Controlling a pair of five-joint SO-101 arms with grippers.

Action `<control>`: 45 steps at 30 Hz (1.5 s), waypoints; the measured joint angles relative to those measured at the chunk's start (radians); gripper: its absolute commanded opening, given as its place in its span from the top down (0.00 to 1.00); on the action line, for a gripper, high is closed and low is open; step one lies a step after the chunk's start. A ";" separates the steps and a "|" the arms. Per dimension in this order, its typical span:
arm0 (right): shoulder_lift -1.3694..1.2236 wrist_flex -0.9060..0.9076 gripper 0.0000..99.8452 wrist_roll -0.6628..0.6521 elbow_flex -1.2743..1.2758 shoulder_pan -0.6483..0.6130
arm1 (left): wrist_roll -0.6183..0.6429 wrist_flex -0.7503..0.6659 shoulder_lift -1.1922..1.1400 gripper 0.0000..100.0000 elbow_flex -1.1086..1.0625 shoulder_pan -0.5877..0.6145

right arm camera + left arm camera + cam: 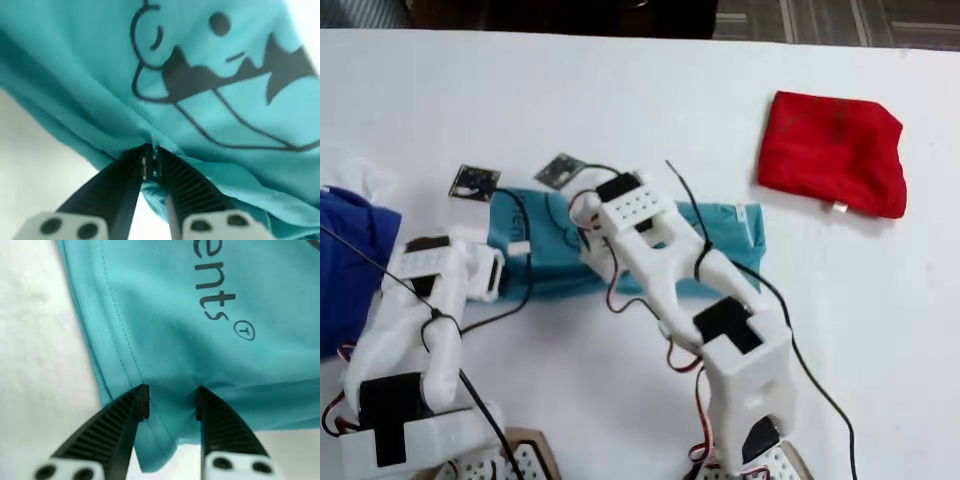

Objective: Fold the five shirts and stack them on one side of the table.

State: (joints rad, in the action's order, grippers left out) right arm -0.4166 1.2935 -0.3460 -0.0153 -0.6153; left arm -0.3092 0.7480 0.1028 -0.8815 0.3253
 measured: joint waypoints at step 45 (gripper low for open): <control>0.855 0.420 0.97 -0.104 0.218 0.629 | 0.244 0.519 -0.566 0.75 0.829 0.123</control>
State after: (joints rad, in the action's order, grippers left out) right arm 0.4381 1.7139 -0.4503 0.2025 0.0138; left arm -0.0652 1.2666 -0.4634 -0.0529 0.4480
